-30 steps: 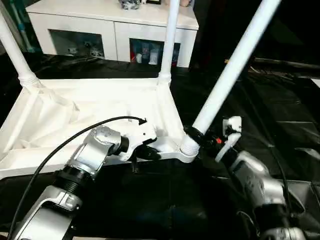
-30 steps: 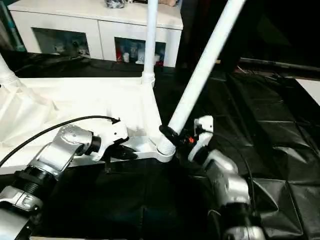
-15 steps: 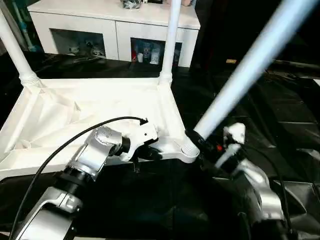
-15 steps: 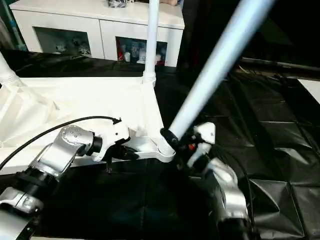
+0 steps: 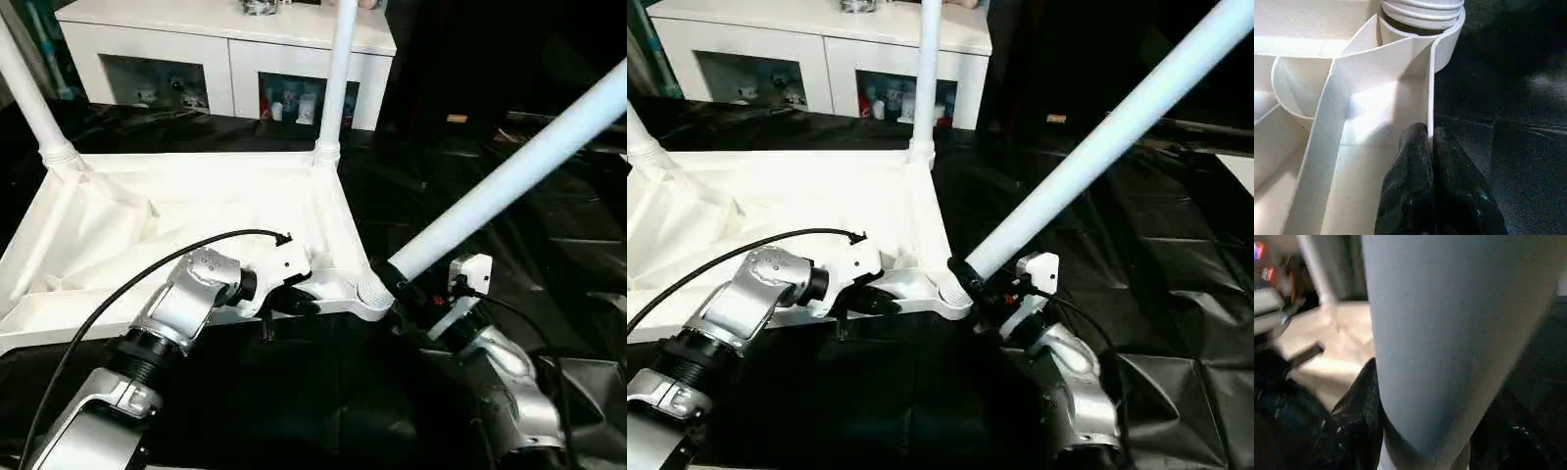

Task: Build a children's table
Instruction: Pick table leg

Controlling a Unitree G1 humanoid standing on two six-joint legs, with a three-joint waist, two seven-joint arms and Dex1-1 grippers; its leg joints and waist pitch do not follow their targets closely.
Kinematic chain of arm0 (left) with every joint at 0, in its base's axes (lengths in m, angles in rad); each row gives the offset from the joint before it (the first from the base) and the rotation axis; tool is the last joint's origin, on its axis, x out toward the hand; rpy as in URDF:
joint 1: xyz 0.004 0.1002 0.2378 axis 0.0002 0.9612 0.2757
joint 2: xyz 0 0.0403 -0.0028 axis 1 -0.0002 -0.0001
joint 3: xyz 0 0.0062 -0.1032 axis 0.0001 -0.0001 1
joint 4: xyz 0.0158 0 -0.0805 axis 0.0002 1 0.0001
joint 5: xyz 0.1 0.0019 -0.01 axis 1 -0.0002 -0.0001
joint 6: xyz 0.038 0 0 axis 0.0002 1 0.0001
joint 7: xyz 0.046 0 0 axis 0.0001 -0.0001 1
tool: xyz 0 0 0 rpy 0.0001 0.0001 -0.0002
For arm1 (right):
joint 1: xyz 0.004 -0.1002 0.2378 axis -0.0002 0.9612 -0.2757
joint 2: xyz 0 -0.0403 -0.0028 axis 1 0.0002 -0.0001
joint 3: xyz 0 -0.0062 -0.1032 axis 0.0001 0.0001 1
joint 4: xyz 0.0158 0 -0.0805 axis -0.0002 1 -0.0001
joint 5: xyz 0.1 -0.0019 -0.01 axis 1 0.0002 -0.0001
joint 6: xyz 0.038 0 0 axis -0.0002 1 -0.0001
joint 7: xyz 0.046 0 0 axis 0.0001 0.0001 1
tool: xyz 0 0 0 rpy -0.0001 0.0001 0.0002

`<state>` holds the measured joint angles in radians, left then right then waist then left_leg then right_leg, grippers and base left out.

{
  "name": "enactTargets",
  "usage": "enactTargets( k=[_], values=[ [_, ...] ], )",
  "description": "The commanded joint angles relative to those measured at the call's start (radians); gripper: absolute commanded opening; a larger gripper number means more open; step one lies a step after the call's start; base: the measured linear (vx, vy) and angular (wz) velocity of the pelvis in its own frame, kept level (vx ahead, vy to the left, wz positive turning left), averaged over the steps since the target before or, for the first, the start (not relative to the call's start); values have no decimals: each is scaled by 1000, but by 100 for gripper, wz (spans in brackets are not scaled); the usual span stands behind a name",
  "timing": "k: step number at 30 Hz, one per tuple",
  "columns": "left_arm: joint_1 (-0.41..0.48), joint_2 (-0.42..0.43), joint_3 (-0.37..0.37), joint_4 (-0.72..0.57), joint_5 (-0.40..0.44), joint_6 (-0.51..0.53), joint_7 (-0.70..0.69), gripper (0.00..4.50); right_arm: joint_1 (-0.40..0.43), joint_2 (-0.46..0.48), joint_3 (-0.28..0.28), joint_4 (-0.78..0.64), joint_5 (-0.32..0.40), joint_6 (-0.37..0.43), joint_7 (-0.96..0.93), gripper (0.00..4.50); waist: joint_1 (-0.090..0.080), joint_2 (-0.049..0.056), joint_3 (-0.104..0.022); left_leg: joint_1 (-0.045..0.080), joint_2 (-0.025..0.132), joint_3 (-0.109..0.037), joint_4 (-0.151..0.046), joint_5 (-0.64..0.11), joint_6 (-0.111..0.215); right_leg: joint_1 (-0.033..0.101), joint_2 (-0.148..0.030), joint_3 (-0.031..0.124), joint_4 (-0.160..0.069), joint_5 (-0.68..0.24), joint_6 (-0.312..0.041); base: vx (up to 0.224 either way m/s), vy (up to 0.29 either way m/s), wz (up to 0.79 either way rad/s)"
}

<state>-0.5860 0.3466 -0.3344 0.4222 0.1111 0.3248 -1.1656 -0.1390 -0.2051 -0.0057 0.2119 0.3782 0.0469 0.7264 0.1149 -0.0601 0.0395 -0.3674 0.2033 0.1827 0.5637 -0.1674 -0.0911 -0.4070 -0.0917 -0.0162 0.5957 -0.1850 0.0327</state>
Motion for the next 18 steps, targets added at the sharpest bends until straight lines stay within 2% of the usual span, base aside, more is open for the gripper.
enactTargets(
  k=[1,2,4,5,6,8,9,11,12,14,18],
  values=[
    [-7,-6,7,26,-26,-5,19,0,14,-35,33,22,-56,75,19,186,-2,0,-42,9,20,-4,-79,-348,18,29,-30,18,-78,-296,-154,0,0,0],
    [-7,-6,7,26,-25,-6,19,0,12,-39,37,20,-58,80,22,186,-2,0,-42,7,20,-5,-80,-342,18,30,-32,18,-78,-296,-154,0,0,0],
    [-3,0,6,21,-23,-8,18,0,-25,-72,66,20,-77,120,54,186,-1,-8,-42,6,19,-4,-77,-324,23,31,-33,18,-77,-314,-149,0,0,0],
    [-1,1,6,19,-23,-8,17,0,-36,-82,75,22,-84,128,64,186,-1,-7,-43,6,20,-4,-78,-321,22,30,-35,18,-78,-315,-149,0,0,0],
    [1,5,7,15,-23,-8,16,0,-56,-97,89,26,-91,147,82,186,-2,-14,-42,4,19,-4,-77,-313,24,32,-34,17,-76,-319,-147,0,0,0],
    [1,6,7,15,-23,-7,16,0,-62,-102,95,27,-93,153,88,186,-2,-12,-43,5,20,-3,-76,-306,24,30,-36,18,-77,-319,-145,0,0,0],
    [2,11,8,13,-23,-7,13,0,-94,-127,117,38,-103,172,111,186,-1,-22,-44,5,20,-2,-74,-300,26,30,-36,18,-77,-317,-144,0,0,0],
    [4,14,8,10,-23,-7,10,0,-112,-139,126,45,-103,186,125,186,-2,-18,-44,5,21,-3,-74,-288,27,31,-35,17,-74,-305,-147,0,0,0],
    [6,18,8,8,-24,-7,6,0,-144,-154,138,64,-103,203,154,186,-1,-23,-45,6,20,-1,-71,-281,31,31,-36,17,-72,-297,-151,0,0,0],
    [7,20,8,7,-24,-8,3,0,-163,-161,144,76,-102,214,175,186,-2,-23,-46,5,20,-3,-72,-281,30,33,-36,15,-72,-303,-154,0,0,0],
    [7,32,-1,-3,-32,-16,-34,0,-208,-188,181,118,-122,231,248,186,1,-26,-49,5,21,0,-68,-249,32,35,-37,16,-66,-251,-167,0,0,0]
  ],
)
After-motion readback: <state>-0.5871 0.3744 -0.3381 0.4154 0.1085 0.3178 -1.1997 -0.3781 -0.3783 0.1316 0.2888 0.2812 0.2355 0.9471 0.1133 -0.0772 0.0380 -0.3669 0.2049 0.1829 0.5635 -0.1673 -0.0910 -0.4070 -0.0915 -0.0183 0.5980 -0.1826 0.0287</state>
